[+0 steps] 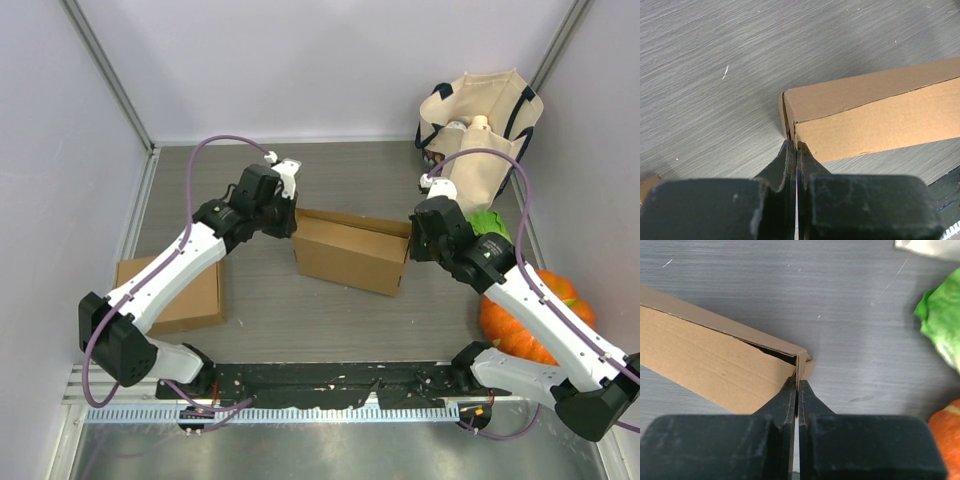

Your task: Fold the paper box

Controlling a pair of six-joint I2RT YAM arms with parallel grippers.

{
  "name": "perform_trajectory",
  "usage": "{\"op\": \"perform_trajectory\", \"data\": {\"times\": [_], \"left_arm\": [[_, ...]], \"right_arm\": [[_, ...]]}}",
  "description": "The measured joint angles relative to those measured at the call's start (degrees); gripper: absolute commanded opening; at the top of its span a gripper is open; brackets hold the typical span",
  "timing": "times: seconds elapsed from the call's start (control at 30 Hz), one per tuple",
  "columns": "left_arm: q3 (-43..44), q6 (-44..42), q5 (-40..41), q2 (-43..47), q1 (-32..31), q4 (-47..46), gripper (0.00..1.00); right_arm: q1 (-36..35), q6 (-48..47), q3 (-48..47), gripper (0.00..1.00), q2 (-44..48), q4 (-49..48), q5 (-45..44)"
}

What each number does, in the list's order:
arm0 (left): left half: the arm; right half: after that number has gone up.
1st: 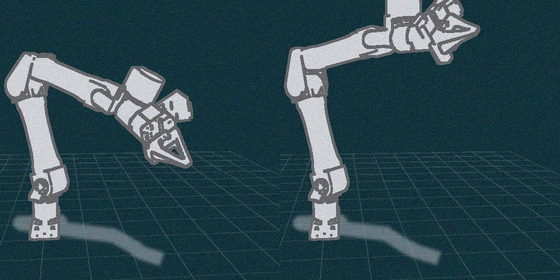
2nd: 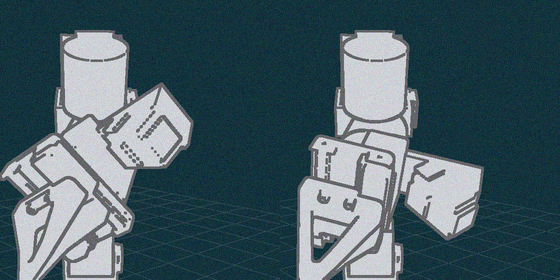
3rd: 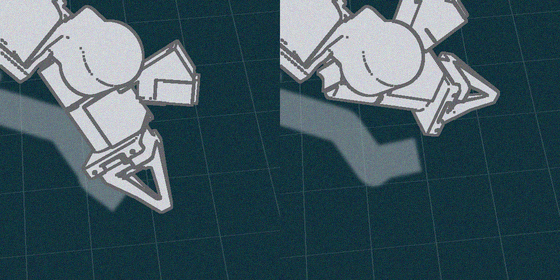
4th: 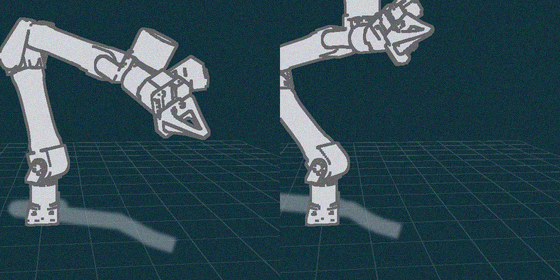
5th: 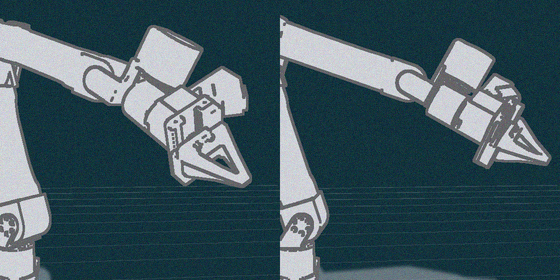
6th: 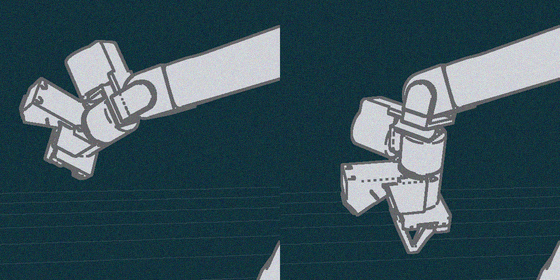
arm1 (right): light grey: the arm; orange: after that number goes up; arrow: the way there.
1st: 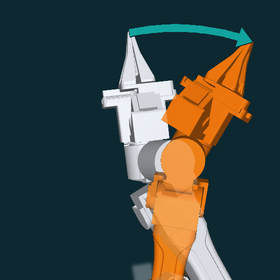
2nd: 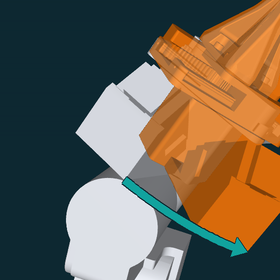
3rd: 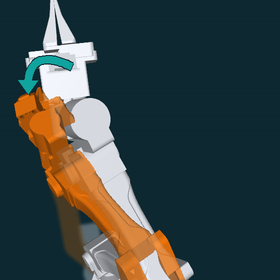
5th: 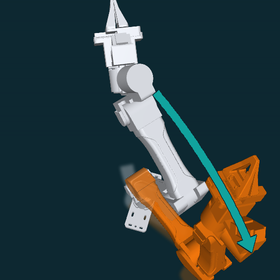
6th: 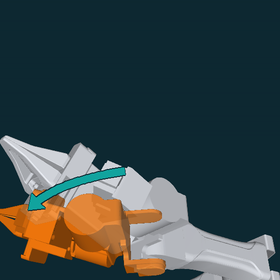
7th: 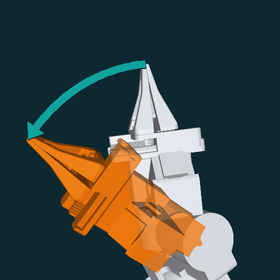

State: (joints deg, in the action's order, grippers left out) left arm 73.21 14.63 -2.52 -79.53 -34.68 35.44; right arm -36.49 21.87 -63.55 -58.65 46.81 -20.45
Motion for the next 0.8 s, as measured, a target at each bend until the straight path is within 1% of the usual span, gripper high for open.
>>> {"op": "perform_trajectory", "data": {"times": [0.23,0.5,0.8], "left_arm": [[-1.31,0.02,0.39,0.96,0.24,-1.16,0.0],[-4.52,0.72,0.39,3.5,0.31,-3.19,0.0],[-5.55,1.57,0.35,4.37,0.33,-3.96,0.0]], "right_arm": [[0.48,10.64,-0.66,0.01,-0.59,4.37,3.5],[2.14,21.79,-0.96,0.01,-0.48,5.53,6.73],[2.49,27.32,-0.26,0.01,-0.2,5.49,6.47]]}}
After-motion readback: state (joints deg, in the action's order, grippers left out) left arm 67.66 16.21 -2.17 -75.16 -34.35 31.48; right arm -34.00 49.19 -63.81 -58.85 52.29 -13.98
